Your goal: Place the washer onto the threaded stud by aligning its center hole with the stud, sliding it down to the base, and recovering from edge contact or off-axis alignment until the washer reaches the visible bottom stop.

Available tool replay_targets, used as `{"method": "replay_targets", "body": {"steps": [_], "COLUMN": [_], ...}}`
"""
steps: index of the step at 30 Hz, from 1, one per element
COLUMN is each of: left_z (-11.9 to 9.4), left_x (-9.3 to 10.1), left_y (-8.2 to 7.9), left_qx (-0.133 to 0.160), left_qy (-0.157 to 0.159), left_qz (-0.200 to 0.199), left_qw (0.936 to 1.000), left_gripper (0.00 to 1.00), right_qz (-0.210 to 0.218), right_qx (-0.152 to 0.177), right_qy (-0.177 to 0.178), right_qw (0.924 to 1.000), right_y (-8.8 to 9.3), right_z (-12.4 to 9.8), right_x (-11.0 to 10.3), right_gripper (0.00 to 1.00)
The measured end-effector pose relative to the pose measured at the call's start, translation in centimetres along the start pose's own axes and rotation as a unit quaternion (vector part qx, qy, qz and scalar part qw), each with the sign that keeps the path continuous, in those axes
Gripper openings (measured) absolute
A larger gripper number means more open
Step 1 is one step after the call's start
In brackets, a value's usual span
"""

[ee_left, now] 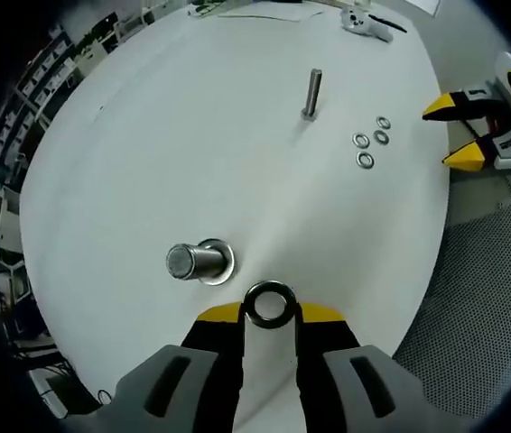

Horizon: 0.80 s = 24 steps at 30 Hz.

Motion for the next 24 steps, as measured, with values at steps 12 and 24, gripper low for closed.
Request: {"method": "replay_targets", "body": {"steps": [12, 24], "left_z": [-1.8, -3.6], "left_x": [-1.4, -2.2], "left_y": [-0.3, -1.7], "left_qx": [0.01, 0.032], "left_qy": [-0.004, -0.009], "left_qz": [0.006, 0.017], "left_qw": [0.9999, 0.9993], "left_gripper": [0.19, 0.19], "right_qz": [0.002, 0.002], "right_qx": [0.001, -0.004], "right_qy": [0.001, 0.004], "right_qw": [1.0, 1.0], "right_y": [0.0, 0.1], "right_z": [0.0, 0.0], "right_x": [0.0, 0.1], "right_gripper": [0.37, 0.37]}}
Point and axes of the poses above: the point that each gripper's makers call its tool centre point, and the gripper's own axes: z roughly forward along the fingers, x roughly to its right, y roughly out of its underside, the point moved 6 cm from there along -z, roughly backward along the fingers, and after that the axes turned 2 degrees about -z, right-handed, at the moved point
